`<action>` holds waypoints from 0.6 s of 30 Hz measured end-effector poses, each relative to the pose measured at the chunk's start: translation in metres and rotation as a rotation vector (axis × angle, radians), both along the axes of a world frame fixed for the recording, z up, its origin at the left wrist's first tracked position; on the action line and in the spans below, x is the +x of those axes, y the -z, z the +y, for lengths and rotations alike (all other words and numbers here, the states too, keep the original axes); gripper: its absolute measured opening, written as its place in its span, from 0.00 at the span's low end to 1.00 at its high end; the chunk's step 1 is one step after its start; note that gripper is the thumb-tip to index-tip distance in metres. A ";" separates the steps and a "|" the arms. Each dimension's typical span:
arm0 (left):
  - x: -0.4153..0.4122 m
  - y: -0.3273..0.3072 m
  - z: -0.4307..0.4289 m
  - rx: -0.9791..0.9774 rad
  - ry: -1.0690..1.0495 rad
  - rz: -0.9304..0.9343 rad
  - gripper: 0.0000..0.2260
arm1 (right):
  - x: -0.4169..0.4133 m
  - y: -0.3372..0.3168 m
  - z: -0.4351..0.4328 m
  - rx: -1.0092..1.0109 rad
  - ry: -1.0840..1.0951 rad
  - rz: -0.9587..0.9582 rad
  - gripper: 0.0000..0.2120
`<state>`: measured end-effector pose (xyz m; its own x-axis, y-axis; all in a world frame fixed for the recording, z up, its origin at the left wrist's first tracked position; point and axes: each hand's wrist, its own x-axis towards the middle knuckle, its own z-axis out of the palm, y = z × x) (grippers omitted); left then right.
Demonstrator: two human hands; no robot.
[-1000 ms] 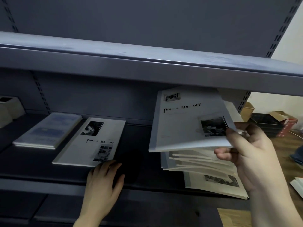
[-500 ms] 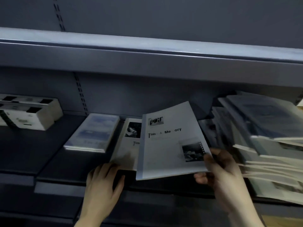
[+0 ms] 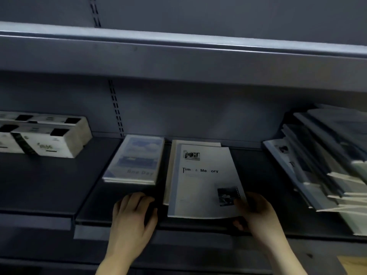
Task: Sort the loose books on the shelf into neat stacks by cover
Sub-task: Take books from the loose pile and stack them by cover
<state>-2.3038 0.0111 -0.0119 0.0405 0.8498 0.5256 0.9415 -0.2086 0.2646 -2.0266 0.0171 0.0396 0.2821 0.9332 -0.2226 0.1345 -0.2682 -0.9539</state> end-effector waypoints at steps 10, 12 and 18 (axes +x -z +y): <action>-0.002 0.004 0.002 -0.040 -0.027 0.026 0.19 | 0.015 0.000 -0.004 0.067 -0.303 -0.695 0.17; -0.002 0.004 0.002 -0.040 -0.019 0.022 0.19 | 0.019 0.004 -0.004 0.105 -0.320 -0.712 0.21; -0.002 0.004 0.002 -0.046 -0.022 -0.005 0.18 | 0.018 0.022 0.002 0.267 -0.275 -0.862 0.18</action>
<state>-2.3057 0.0131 -0.0159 0.0191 0.8739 0.4857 0.9444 -0.1753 0.2783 -2.0086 0.0192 0.0173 0.0118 0.9816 0.1905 0.8486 0.0909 -0.5211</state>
